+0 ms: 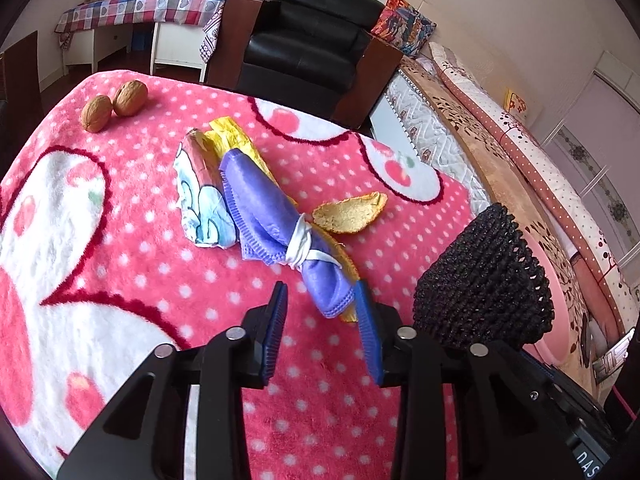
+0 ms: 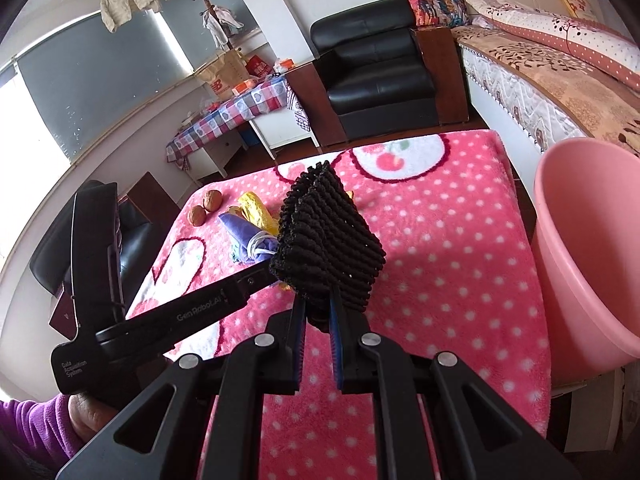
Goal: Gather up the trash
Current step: 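Grasp the black mesh pad with the right tool while the left tool grasps the purple cloth bundle, then carry the pad and cloth bundle over the pink bucket and open both tools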
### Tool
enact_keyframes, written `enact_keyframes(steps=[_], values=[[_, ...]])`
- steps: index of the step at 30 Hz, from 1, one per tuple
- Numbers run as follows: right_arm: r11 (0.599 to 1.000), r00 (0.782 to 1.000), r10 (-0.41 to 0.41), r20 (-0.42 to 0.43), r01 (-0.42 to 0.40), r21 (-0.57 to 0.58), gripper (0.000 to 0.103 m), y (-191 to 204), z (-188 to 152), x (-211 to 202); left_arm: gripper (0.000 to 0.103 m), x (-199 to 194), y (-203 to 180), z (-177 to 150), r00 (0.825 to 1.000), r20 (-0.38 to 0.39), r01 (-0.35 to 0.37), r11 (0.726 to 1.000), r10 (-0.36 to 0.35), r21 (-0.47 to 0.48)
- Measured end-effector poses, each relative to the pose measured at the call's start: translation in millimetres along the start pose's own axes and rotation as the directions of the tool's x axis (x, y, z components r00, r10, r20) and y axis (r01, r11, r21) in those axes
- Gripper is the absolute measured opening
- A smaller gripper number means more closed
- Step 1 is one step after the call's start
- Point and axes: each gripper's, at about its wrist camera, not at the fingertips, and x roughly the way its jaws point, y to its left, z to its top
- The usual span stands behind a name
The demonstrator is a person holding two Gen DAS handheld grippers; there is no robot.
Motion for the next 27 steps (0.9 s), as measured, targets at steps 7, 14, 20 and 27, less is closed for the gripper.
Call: enact_keyframes(steps=[7, 14, 20, 27], values=[[1.0, 1.0, 0.002, 0.007, -0.002, 0.003, 0.01, 2, -3, -5, 0.013, -3, 2, -3, 1.0, 0.005, -0.013, 1.0, 0.013, 0.012], [1.0, 1.0, 0.011, 0.018, -0.011, 0.012, 0.01, 4, -4, -11, 0.012, -34, 5, -13, 0.999, 0.033, -0.01, 0.998, 0.009, 0.057], [1.0, 0.999, 0.013, 0.042, -0.014, 0.024, 0.01, 5, -4, -20, 0.012, -61, -9, -18, 0.997, 0.076, 0.021, 0.992, -0.031, 0.126], [0.999, 0.994, -0.024, 0.11, 0.02, 0.036, 0.01, -4, -1, -47, 0.012, -73, -45, -17, 0.99, 0.094, 0.083, 0.973, -0.105, 0.215]])
